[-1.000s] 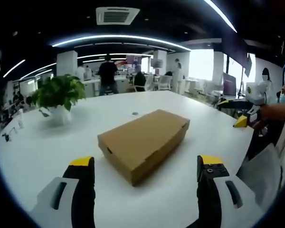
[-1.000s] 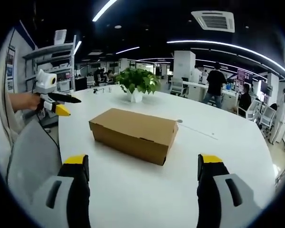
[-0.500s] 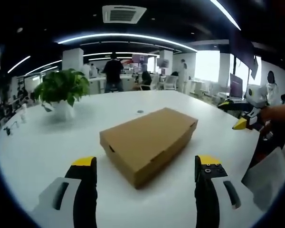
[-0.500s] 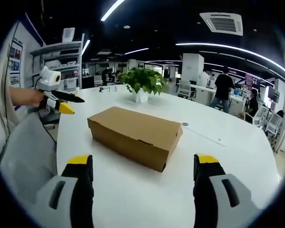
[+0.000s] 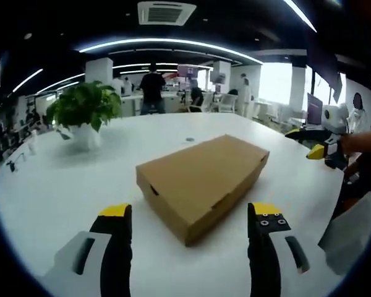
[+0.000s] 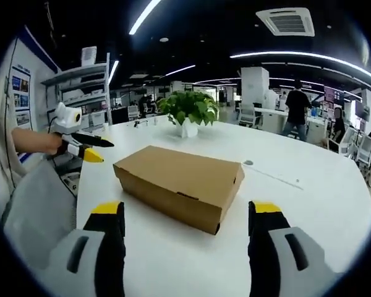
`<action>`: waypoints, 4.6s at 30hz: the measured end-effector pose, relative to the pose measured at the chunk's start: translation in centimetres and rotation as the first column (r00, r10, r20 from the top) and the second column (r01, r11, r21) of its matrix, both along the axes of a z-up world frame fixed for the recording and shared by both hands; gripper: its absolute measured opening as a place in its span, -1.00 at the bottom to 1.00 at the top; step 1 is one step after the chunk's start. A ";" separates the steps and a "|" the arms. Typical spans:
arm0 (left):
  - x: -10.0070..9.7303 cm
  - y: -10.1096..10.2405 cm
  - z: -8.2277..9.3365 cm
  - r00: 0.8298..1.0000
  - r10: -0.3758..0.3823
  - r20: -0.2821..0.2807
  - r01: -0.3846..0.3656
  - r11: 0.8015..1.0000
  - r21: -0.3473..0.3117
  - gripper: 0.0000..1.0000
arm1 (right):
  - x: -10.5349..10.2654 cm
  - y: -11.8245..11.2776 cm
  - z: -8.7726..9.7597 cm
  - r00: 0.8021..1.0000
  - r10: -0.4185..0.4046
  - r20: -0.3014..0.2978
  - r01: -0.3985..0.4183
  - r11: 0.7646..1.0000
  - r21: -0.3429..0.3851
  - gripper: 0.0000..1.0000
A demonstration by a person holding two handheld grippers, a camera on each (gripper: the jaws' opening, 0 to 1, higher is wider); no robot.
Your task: Operate the shoe box by opening the lid, removing the specified soft item, and placing it in the target area until the item is outside and the box remains undamaged.
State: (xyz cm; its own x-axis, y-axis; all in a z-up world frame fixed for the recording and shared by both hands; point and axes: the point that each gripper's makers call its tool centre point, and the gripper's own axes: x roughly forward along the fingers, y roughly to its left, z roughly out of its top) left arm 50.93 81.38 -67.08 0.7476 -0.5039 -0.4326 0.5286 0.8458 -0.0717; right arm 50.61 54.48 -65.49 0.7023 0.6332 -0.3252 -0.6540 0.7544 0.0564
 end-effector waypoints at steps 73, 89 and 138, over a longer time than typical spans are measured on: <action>3.2 -2.9 -5.1 0.997 0.044 -0.062 -0.039 0.996 0.078 0.23 | 6.8 2.1 -7.0 0.994 0.071 -0.086 -0.085 0.982 -0.168 -0.15; 3.2 -2.0 -5.3 0.995 0.000 -0.096 0.009 0.995 0.095 0.19 | 5.8 2.7 -6.8 0.993 0.032 -0.110 -0.048 0.987 -0.152 -0.17; 2.2 3.2 -4.8 0.953 -0.231 -0.196 0.262 0.954 0.148 0.19 | -0.6 7.8 -6.6 0.986 -0.034 -0.166 0.014 0.992 -0.123 -0.35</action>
